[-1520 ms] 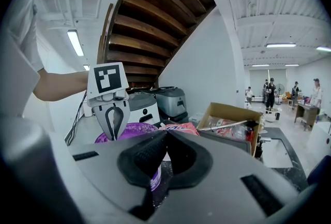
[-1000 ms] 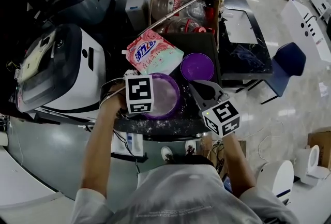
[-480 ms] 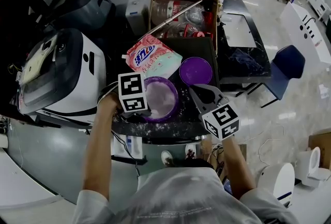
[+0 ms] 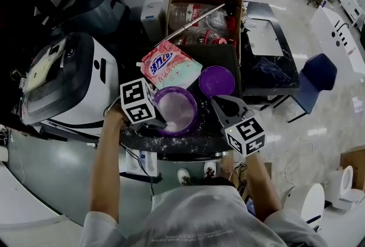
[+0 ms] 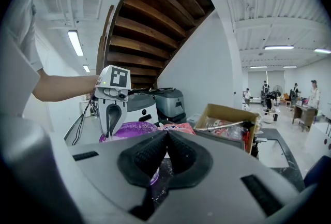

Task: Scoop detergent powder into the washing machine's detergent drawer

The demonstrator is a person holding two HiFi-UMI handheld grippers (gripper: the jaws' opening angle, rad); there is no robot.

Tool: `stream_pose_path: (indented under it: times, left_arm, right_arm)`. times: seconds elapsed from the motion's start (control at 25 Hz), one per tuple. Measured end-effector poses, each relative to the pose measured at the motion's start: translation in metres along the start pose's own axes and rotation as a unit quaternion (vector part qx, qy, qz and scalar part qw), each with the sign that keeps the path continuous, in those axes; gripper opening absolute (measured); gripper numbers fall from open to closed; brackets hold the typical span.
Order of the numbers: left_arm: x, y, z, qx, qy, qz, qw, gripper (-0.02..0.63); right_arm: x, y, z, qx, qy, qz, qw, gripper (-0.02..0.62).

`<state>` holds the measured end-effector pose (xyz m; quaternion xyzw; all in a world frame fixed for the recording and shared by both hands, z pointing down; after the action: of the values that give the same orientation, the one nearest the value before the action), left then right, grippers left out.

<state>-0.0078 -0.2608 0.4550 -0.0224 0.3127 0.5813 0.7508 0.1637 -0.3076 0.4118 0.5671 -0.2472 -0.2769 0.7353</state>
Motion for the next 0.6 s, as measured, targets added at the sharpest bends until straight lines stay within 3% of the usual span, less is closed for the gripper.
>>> stream_pose_path:
  times: [0.2,0.36,0.48,0.6]
  left_arm:
    - [0.0,0.005,-0.008,0.094,0.015,-0.026,0.9951,0.015]
    - [-0.004,0.008,-0.015,0.167,0.015,-0.05,0.9846,0.015]
    - [-0.011,0.009,-0.022,0.227,0.001,-0.075,0.971,0.015]
    - [-0.018,0.009,-0.033,0.297,-0.015,-0.1,0.9496,0.015]
  right_arm:
    - [-0.003,-0.004,0.003,0.004,-0.003,-0.004,1.0,0.006]
    - [-0.007,-0.008,0.006,0.007,-0.007,-0.01,1.0,0.006]
    - [-0.009,-0.011,0.008,0.009,-0.009,-0.013,1.0,0.006]
    - [-0.011,-0.014,0.009,0.012,-0.01,-0.016,1.0,0.006]
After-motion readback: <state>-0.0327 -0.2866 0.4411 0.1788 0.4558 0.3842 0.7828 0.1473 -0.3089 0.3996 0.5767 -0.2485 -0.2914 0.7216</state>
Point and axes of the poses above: the fingertips, and each gripper's own axes: z forward along the fingers, x to its right, y out of its underside, the point moved 3 cm from there along -z, backward along the fingers, and after that the axes turned 3 degrees about x, right-handed, at the moved point
